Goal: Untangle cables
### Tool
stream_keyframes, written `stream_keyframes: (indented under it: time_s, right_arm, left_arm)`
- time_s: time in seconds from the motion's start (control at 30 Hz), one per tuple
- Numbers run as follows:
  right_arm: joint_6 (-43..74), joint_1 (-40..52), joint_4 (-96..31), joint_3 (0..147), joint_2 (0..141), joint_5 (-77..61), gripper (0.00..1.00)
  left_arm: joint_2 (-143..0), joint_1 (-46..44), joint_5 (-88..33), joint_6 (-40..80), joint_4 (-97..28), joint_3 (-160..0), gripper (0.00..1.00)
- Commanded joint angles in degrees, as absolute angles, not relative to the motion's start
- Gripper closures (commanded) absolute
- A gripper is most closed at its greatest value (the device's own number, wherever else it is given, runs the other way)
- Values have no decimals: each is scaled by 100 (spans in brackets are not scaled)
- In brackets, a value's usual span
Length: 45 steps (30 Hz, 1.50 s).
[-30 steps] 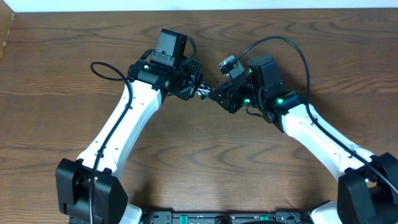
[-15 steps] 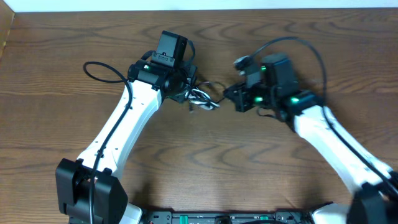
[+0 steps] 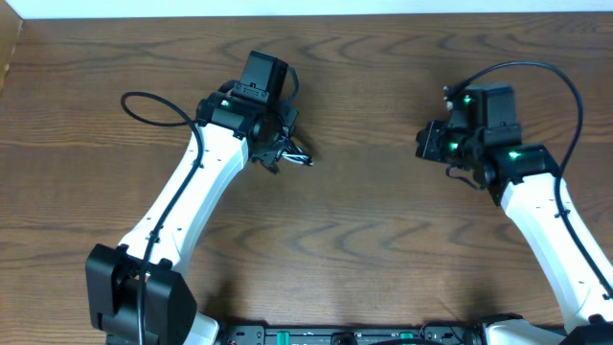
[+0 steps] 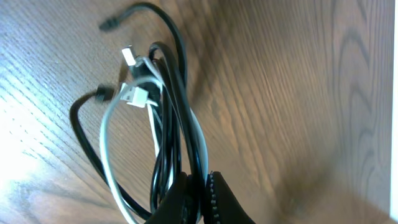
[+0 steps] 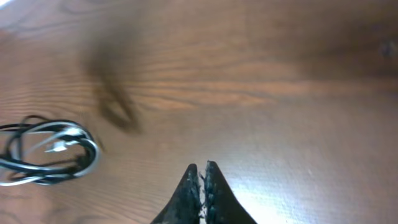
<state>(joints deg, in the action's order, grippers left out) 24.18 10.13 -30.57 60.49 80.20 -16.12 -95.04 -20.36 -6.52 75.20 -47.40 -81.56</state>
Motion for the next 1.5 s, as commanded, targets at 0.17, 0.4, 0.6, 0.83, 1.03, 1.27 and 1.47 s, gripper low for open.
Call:
stream_keyframes:
  time_s: [0.17,0.4,0.6,0.83,1.03,1.27,1.47]
  right_arm:
    - [1011,1396,-2482,6106,8020,-3496,60]
    - [1938,2008,-2198,6106,8152,-3306,58]
    - [3334,2346,-1951,6106,8423,-2838,52]
    - [4224,2508,-1374,6106,8543,-2711,47]
    - [4431,2506,-939,6106,8541,-2705,44]
    - [4888,2506,-827,6106,8541,-2263,43]
    - [5183,2495,-471,6106,8543,-2086,43]
  left_arm:
    - [-9504,-2034,-1157,6866,-4720,-8197,93]
    - [-9504,-2034,-1155,8654,-4589,-8197,92]
    - [-9504,-2045,-1041,8715,-3957,-8197,93]
    - [-9504,-2016,-1028,10016,-3479,-8197,93]
    - [-9504,-2018,-1925,11701,-3059,-8197,92]
    - [-9504,-2018,-2812,11961,-1758,-8197,93]
    - [-9504,-2018,-2812,11961,-1708,-8197,93]
